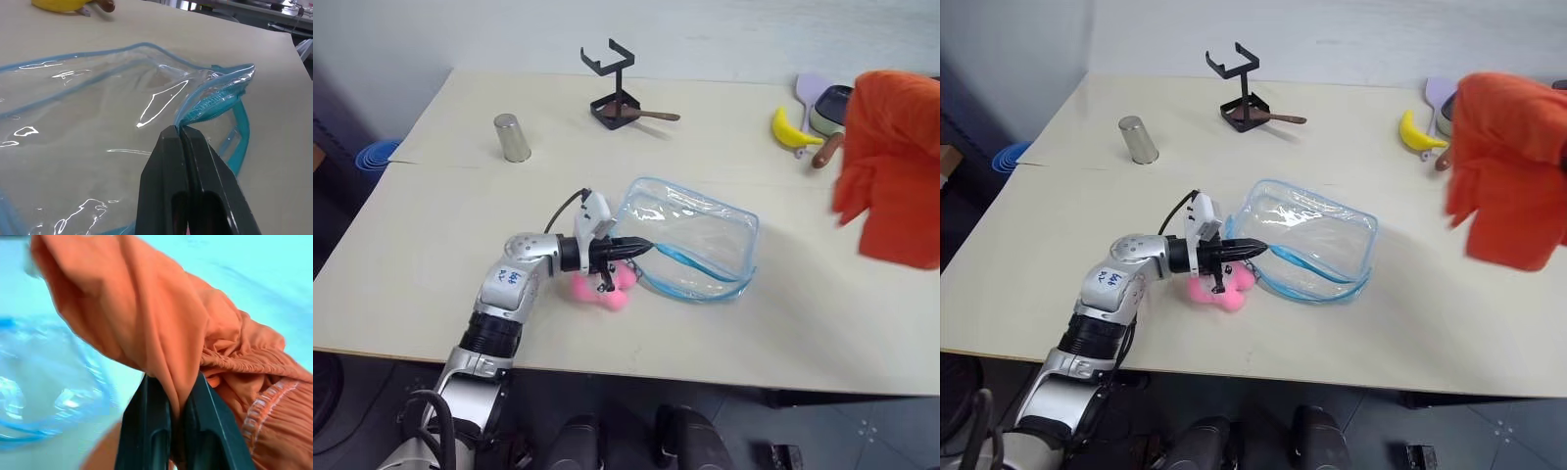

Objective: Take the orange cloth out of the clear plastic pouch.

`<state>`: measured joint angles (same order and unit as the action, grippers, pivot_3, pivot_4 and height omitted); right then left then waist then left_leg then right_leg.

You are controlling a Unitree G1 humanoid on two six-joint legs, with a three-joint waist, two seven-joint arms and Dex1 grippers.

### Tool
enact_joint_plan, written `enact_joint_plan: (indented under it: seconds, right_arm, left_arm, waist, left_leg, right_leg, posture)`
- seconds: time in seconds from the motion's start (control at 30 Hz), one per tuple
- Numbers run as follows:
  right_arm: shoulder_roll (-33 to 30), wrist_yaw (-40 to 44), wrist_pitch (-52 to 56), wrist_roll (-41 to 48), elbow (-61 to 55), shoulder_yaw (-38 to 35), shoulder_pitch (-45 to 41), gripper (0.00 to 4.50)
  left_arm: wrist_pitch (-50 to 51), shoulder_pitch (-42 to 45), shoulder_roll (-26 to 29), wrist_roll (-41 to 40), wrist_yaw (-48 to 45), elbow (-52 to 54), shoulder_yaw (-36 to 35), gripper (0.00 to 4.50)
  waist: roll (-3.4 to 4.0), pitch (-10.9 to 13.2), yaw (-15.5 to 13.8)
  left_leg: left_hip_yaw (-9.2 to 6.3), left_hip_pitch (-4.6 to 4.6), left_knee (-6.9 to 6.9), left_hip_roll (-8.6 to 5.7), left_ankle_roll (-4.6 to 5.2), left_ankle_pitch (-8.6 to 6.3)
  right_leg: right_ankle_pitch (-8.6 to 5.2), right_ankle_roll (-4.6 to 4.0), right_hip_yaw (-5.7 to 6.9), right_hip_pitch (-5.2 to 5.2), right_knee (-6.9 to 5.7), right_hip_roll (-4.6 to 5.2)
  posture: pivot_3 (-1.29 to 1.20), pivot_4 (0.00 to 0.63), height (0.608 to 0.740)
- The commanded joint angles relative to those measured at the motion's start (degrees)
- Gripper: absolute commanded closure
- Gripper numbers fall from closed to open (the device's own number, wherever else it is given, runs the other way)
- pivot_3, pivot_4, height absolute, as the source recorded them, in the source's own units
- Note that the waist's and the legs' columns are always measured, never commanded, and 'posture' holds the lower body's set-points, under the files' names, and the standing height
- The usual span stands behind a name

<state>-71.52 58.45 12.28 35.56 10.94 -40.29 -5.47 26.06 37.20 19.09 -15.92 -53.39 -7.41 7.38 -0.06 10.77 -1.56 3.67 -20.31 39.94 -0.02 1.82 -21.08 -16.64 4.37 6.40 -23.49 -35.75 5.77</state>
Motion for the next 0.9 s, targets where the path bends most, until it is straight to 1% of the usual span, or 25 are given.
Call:
enact_joint_plan:
  seconds: [0.03,0.07,0.13,0.17,0.23,0.27,0.3,0.33,0.37,0.43,0.5,0.57,0.6,0.67,0.7,0.77,0.8,0.83,0.9]
  right_arm:
    - [-0.5,-2.4,-27.4,-19.9,11.8,9.1,-0.4,4.48]
    - [1.3,-3.1,-31.2,-23.2,14.0,12.3,0.0,4.48]
    - [5.4,-3.2,-36.0,-25.9,16.8,17.0,0.4,4.48]
    - [8.4,-2.4,-36.3,-25.1,17.3,18.4,0.9,4.48]
    - [11.7,-0.8,-39.0,-24.8,18.7,20.1,1.8,4.48]
    - [12.6,0.1,-37.4,-23.7,18.9,20.1,2.8,4.15]
    - [13.1,0.6,-38.7,-23.4,19.4,20.0,3.5,3.79]
    - [13.5,1.8,-39.1,-22.4,19.1,19.7,4.6,3.56]
    - [13.8,2.9,-38.7,-20.9,18.3,18.7,5.8,3.12]
    - [13.8,4.6,-36.6,-17.5,15.5,16.0,8.2,2.66]
    - [13.4,6.6,-32.9,-13.8,10.9,12.8,11.9,1.89]
    - [13.2,9.0,-29.1,-10.5,5.3,8.7,17.0,1.36]
    - [13.3,9.6,-27.8,-9.3,2.3,6.4,19.6,1.04]
    - [13.2,10.5,-23.6,-7.5,-2.9,2.2,23.9,0.36]
    - [13.4,11.4,-22.8,-6.7,-5.3,0.2,25.8,0.04]
    - [14.5,12.0,-21.0,-4.5,-9.5,-1.8,27.0,0.04]
    - [15.1,11.5,-19.5,-3.5,-11.6,-1.3,26.5,0.04]
    - [15.7,10.8,-19.9,-3.8,-13.1,0.2,25.4,0.04]
    - [17.8,10.6,-20.5,-4.8,-16.7,6.3,22.9,0.04]
  left_arm:
    - [-1.6,-1.1,-0.1,-0.8,0.2,3.0,-0.3,4.50]
    - [-1.9,-1.3,-0.2,-0.7,0.3,3.1,-0.2,4.50]
    - [-2.4,-1.6,-0.4,-0.5,0.4,3.2,0.1,4.50]
    - [-2.6,-1.7,-0.5,-0.3,0.4,3.3,0.3,4.50]
    - [-2.4,-1.9,-0.4,-0.5,0.2,4.0,0.6,4.50]
    - [-2.1,-2.1,-0.3,-1.0,-0.1,4.8,0.6,4.50]
    - [-1.2,-2.4,-0.1,-1.9,-0.7,5.9,0.6,4.31]
    - [-0.6,-2.8,0.1,-2.6,-1.1,7.1,0.4,4.10]
    - [0.7,-3.4,0.9,-3.8,-2.4,9.1,0.4,3.79]
    - [0.6,-4.4,1.8,-4.7,-2.3,11.9,-1.0,3.40]
    - [0.8,-6.0,3.7,-7.0,-3.5,14.9,-3.3,2.72]
    - [0.5,-8.4,6.8,-10.2,-5.9,17.7,-6.7,2.24]
    - [0.0,-9.9,8.8,-11.4,-7.3,18.8,-8.6,1.93]
    - [-1.2,-12.8,12.6,-12.6,-9.2,20.3,-11.3,1.88]
    - [-2.8,-15.4,15.3,-12.4,-10.9,20.9,-13.3,1.88]
    - [-6.6,-21.4,20.3,-10.8,-13.0,21.4,-17.0,1.88]
    - [-10.4,-24.5,22.1,-8.8,-13.1,20.8,-18.7,1.88]
    - [-13.5,-27.4,23.3,-7.4,-13.2,20.0,-20.2,1.88]
    - [-17.0,-33.4,24.4,-7.0,-13.5,17.2,-24.0,1.88]
  waist:
    - [0.03,0.0,0.1]
    - [0.04,0.0,0.2]
    - [0.03,0.0,0.3]
    - [0.02,0.0,0.2]
    - [0.18,0.0,0.2]
    - [0.38,0.1,0.2]
    - [0.67,0.1,0.2]
    - [0.82,0.1,0.2]
    - [0.83,0.1,0.2]
    - [0.78,0.1,0.2]
    - [0.78,0.1,0.3]
    - [0.80,0.1,0.3]
    - [0.82,0.1,0.3]
    - [0.82,0.1,0.4]
    - [0.83,0.1,0.4]
    - [0.82,0.1,0.6]
    - [0.81,0.1,0.7]
    - [0.76,0.1,0.8]
    - [0.70,0.1,0.9]
  left_leg:
    - [0.01,0.01,0.00,0.00,0.00,0.00]
    - [0.01,0.04,0.00,0.02,0.00,0.00]
    - [0.05,0.07,-0.01,0.03,-0.01,0.00]
    - [0.04,0.06,0.00,0.06,-0.03,0.02]
    - [0.04,0.06,0.01,0.08,-0.07,0.04]
    - [0.05,0.06,0.01,0.05,-0.07,0.04]
    - [0.07,0.06,0.02,0.02,-0.07,0.04]
    - [0.09,0.06,0.03,-0.02,-0.06,0.04]
    - [0.11,0.08,0.03,-0.04,-0.06,0.05]
    - [0.08,0.13,0.03,0.03,-0.06,0.05]
    - [0.05,0.15,0.02,0.11,-0.10,0.03]
    - [0.07,0.15,0.02,0.11,-0.10,0.03]
    - [0.06,0.16,0.01,0.13,-0.12,0.02]
    - [0.06,0.23,-0.02,0.19,-0.17,-0.01]
    - [0.07,0.24,0.00,0.18,-0.17,-0.01]
    - [0.08,0.32,-0.02,0.18,-0.18,-0.02]
    - [0.08,0.36,-0.03,0.20,-0.20,-0.04]
    - [0.08,0.42,-0.04,0.22,-0.21,-0.05]
    - [0.07,0.54,-0.09,0.26,-0.24,-0.10]
  right_leg:
    - [0.00,0.00,0.00,0.00,0.00,0.00]
    - [0.00,0.01,0.03,0.03,0.00,-0.01]
    - [0.00,0.01,-0.01,0.03,0.00,-0.01]
    - [0.00,0.01,-0.01,0.03,0.01,-0.04]
    - [0.00,0.01,-0.01,0.02,-0.03,-0.07]
    - [0.00,0.01,-0.03,0.01,-0.08,-0.06]
    - [0.00,0.01,-0.05,-0.01,-0.09,-0.03]
    - [0.01,0.02,-0.09,-0.01,-0.10,0.02]
    - [0.01,0.03,-0.11,-0.01,-0.10,0.03]
    - [0.01,0.03,-0.10,0.03,-0.05,-0.03]
    - [0.01,0.02,-0.10,0.04,-0.07,-0.09]
    - [0.01,0.02,-0.13,0.03,-0.03,-0.08]
    - [0.00,0.00,-0.14,0.03,0.07,-0.09]
    - [-0.01,-0.02,-0.15,0.08,0.10,-0.13]
    - [-0.01,-0.02,-0.16,0.08,0.10,-0.12]
    - [-0.01,-0.02,-0.22,0.14,0.11,-0.11]
    - [-0.02,-0.04,-0.24,0.15,0.11,-0.11]
    - [-0.03,-0.05,-0.24,0.19,0.11,-0.12]
    - [-0.05,-0.10,-0.25,0.28,0.16,-0.11]
  posture:
    - [0.00,0.150,0.740]
    - [0.00,0.150,0.740]
    - [0.00,0.150,0.740]
    - [0.00,0.150,0.740]
    - [0.00,0.150,0.740]
    - [0.00,0.150,0.740]
    - [0.00,0.150,0.740]
    - [0.00,0.150,0.740]
    - [0.00,0.150,0.740]
    - [0.00,0.150,0.740]
    - [0.00,0.150,0.740]
    - [0.00,0.150,0.740]
    - [0.00,0.150,0.740]
    - [0.00,0.150,0.740]
    - [0.00,0.150,0.740]
    - [0.00,0.150,0.740]
    - [0.00,0.150,0.740]
    - [0.00,0.150,0.740]
    - [0.00,0.150,0.740]
